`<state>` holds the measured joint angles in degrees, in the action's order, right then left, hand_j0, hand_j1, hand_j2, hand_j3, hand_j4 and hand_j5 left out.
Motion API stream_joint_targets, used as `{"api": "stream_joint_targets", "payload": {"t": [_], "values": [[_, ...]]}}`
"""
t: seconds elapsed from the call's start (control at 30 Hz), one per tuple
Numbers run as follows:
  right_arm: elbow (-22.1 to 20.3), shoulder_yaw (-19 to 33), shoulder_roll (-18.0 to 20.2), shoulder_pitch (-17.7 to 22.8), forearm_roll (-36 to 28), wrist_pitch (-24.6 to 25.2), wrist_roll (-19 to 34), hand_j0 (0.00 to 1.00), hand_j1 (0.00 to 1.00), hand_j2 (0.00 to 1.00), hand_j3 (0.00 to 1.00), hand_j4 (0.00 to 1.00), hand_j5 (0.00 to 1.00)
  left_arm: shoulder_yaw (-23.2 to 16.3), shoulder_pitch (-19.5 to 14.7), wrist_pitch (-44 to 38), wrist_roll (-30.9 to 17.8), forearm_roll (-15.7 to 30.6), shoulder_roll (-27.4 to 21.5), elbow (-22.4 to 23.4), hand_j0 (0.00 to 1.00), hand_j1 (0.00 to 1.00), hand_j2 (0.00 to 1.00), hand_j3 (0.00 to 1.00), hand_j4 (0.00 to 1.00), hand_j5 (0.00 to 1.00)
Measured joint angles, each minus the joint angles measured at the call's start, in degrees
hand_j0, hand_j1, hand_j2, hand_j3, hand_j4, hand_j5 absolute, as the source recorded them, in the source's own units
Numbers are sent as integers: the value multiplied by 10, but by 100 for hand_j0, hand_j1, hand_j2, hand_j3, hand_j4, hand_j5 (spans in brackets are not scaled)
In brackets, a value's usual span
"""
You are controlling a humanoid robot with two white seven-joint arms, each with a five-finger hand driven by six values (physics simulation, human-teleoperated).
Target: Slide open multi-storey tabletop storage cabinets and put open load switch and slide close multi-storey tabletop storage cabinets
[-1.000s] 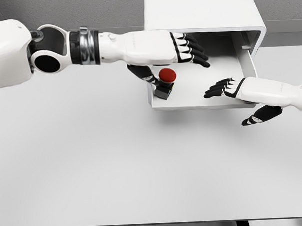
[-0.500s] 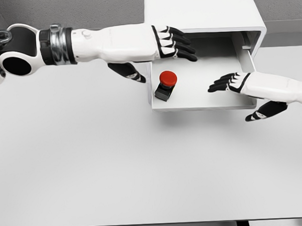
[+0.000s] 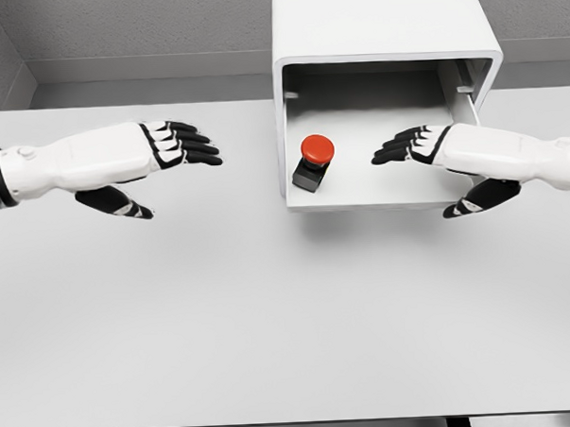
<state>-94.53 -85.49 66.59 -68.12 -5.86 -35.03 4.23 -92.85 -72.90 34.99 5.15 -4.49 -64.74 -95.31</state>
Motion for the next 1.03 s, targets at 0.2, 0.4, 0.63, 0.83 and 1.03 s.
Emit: {"api": "stream_joint_targets", "payload": {"t": [0.2, 0.4, 0.63, 0.83, 1.03], "values": [[43, 3, -26, -3, -1, 0, 1, 100, 100, 100, 100, 100, 100, 115, 155, 0, -5, -24, -43, 3, 100, 100, 100, 100, 100, 100], [103, 13, -70, -15, -13, 0, 14, 100, 100, 100, 100, 100, 100, 281, 426, 0, -72, -33, -58, 5, 100, 100, 100, 100, 100, 100], [92, 8, -64, -25, -59, -12, 65, 100, 100, 100, 100, 100, 100, 418, 442, 0, -104, -27, -75, 4, 100, 100, 100, 100, 100, 100], [-6, -49, 113, -13, -61, -2, 74, 100, 100, 100, 100, 100, 100, 433, 446, 0, -114, -27, -99, 13, 100, 100, 100, 100, 100, 100], [-19, -88, 147, -12, -41, -1, 89, 100, 100, 100, 100, 100, 100, 449, 449, 1, -192, 14, -109, 17, 100, 100, 100, 100, 100, 100]]}}
